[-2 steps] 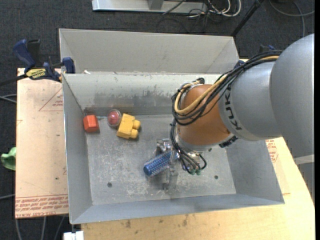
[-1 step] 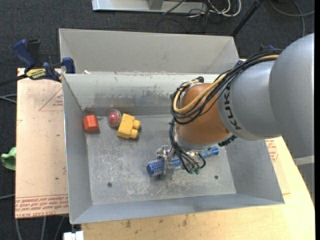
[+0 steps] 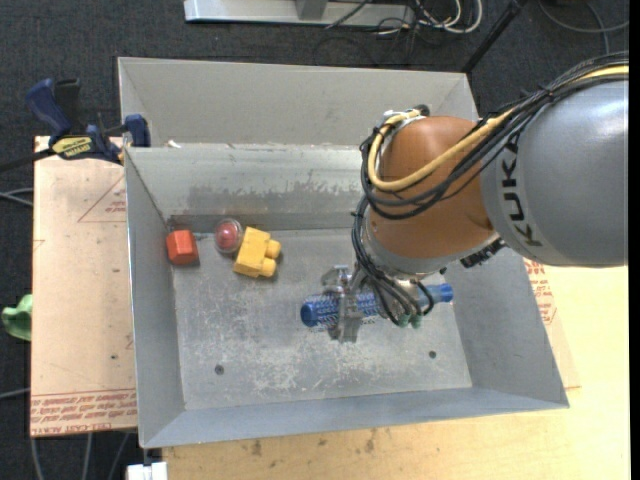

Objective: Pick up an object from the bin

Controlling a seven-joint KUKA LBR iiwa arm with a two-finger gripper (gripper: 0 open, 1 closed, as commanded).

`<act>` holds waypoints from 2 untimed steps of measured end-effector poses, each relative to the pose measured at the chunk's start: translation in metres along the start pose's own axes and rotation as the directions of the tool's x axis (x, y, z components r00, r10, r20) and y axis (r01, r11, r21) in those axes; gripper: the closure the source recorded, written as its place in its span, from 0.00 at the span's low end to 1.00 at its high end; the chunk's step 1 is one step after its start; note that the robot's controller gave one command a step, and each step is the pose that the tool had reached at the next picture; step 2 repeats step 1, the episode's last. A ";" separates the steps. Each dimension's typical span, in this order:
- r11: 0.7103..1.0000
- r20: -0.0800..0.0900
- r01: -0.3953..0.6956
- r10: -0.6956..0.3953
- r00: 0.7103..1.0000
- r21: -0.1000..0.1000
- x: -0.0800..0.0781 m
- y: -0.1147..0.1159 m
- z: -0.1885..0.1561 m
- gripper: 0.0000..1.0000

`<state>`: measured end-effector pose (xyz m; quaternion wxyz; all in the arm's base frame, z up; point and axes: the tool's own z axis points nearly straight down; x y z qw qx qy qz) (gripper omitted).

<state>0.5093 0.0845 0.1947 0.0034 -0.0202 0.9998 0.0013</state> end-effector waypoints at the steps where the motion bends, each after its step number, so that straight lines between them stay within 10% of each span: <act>1: 1.000 -0.001 0.004 -0.004 1.000 0.001 0.000 -0.007 -0.045 1.00; 2: 1.000 -0.001 0.004 -0.004 1.000 0.001 0.000 -0.007 -0.045 1.00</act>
Offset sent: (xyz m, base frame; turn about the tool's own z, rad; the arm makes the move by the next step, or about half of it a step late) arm -0.0012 -0.0071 0.0427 -0.0052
